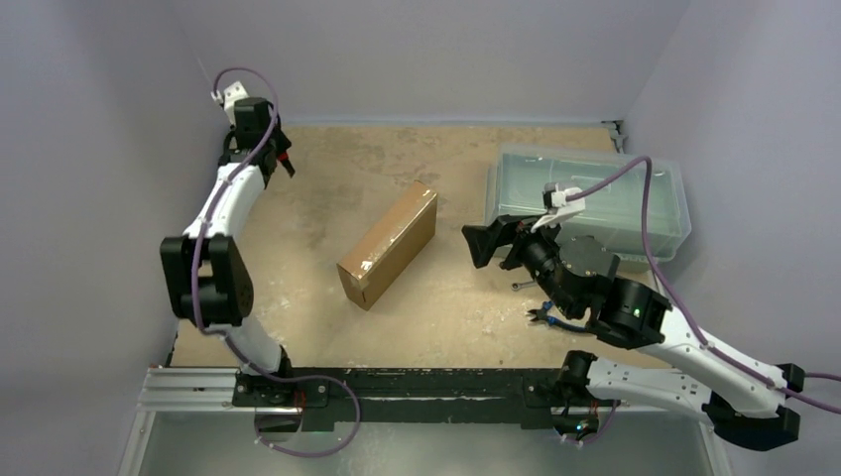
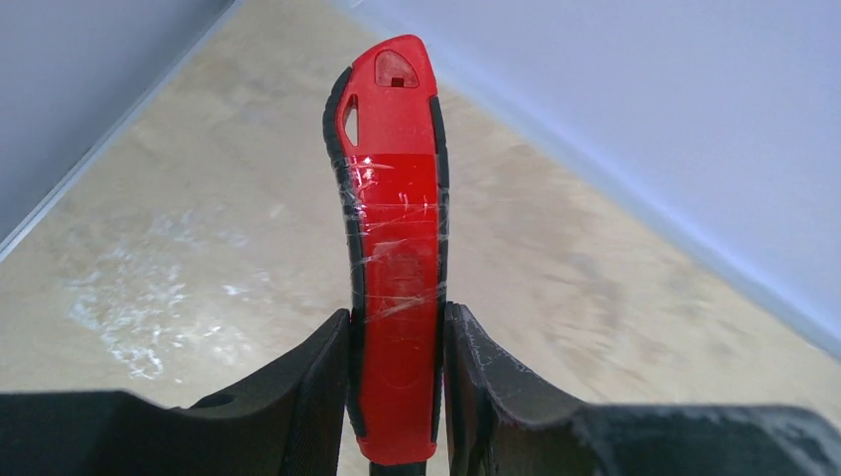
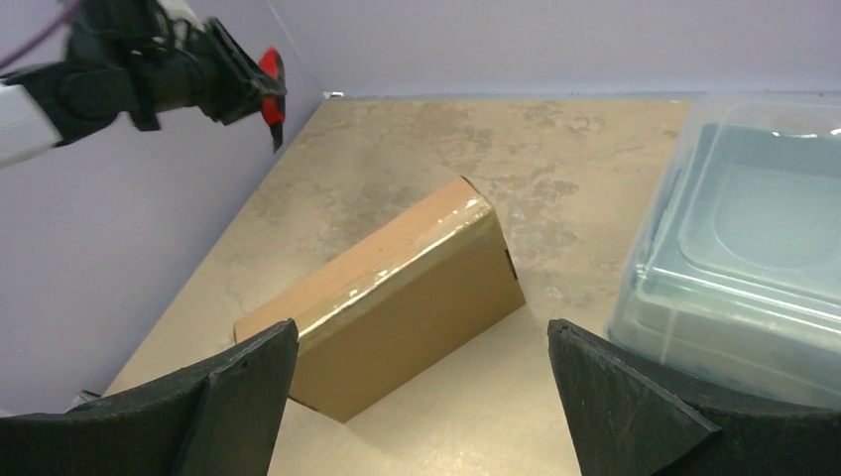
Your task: Unpack the express box
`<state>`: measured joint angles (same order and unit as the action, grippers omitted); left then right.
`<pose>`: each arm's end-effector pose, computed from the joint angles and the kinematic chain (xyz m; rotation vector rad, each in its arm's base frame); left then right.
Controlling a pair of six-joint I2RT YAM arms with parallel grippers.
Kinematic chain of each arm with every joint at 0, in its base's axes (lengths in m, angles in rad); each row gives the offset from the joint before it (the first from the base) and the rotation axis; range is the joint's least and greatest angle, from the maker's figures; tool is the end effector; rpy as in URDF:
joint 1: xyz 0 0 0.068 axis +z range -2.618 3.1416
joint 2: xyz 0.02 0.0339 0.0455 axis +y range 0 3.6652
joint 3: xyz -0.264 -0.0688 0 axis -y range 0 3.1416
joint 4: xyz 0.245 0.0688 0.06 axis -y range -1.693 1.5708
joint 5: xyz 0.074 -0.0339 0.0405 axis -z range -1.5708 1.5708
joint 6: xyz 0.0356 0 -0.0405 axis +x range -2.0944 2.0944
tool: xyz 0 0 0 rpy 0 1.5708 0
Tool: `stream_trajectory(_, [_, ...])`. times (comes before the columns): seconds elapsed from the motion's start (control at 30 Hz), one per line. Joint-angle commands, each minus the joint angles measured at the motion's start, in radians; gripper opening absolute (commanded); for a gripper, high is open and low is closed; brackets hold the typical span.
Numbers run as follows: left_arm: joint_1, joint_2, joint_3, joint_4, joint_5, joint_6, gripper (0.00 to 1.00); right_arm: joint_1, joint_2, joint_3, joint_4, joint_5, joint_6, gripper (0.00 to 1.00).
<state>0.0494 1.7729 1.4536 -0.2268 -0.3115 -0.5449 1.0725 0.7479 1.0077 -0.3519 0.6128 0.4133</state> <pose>0.4156 0.0315 0.2962 -0.7846 1.9350 0.0297 0.0899 0.1224 0.4045 -0.0820 1.6813 0.6208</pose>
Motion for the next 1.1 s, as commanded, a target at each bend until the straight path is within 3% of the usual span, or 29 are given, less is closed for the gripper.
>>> stream_trajectory(0.0, [-0.032, -0.205, -0.048, 0.011, 0.164, 0.028, 0.00, 0.000, 0.051, 0.102, 0.015, -0.013, 0.016, 0.99])
stream_trajectory(0.13, [-0.071, -0.352, -0.099, 0.031, 0.393, 0.025, 0.00, 0.000, 0.085, 0.098, 0.034, -0.010, 0.058, 0.99])
stream_trajectory(0.27, [-0.080, -0.480, -0.209, 0.159, 0.663, -0.044, 0.00, 0.000, 0.138, 0.101, 0.061, 0.032, 0.119, 0.98])
stream_trajectory(0.37, [-0.107, -0.542, -0.286, 0.267, 0.785, -0.109, 0.00, 0.000, 0.224, 0.141, 0.035, 0.078, 0.128, 0.99])
stream_trajectory(0.47, [-0.160, -0.587, -0.322, 0.273, 0.855, -0.113, 0.00, -0.006, 0.291, 0.195, 0.017, 0.093, 0.116, 0.99])
stream_trajectory(0.53, [-0.179, -0.614, -0.355, 0.286, 0.897, -0.135, 0.00, -0.041, 0.315, 0.209, 0.036, 0.036, 0.080, 0.99])
stream_trajectory(0.67, [-0.201, -0.651, -0.450, 0.436, 1.042, -0.276, 0.00, -0.228, 0.321, 0.206, 0.086, -0.276, 0.100, 0.99])
stream_trajectory(0.8, [-0.246, -0.685, -0.459, 0.333, 0.992, -0.222, 0.00, -0.312, 0.329, 0.186, 0.199, -0.501, 0.248, 0.99])
stream_trajectory(0.97, [-0.284, -0.731, -0.470, 0.281, 0.968, -0.248, 0.00, -0.314, 0.426, 0.262, 0.179, -0.518, 0.453, 0.91])
stream_trajectory(1.07, [-0.310, -0.747, -0.474, 0.262, 0.954, -0.259, 0.00, -0.307, 0.450, 0.298, 0.173, -0.458, 0.485, 0.85])
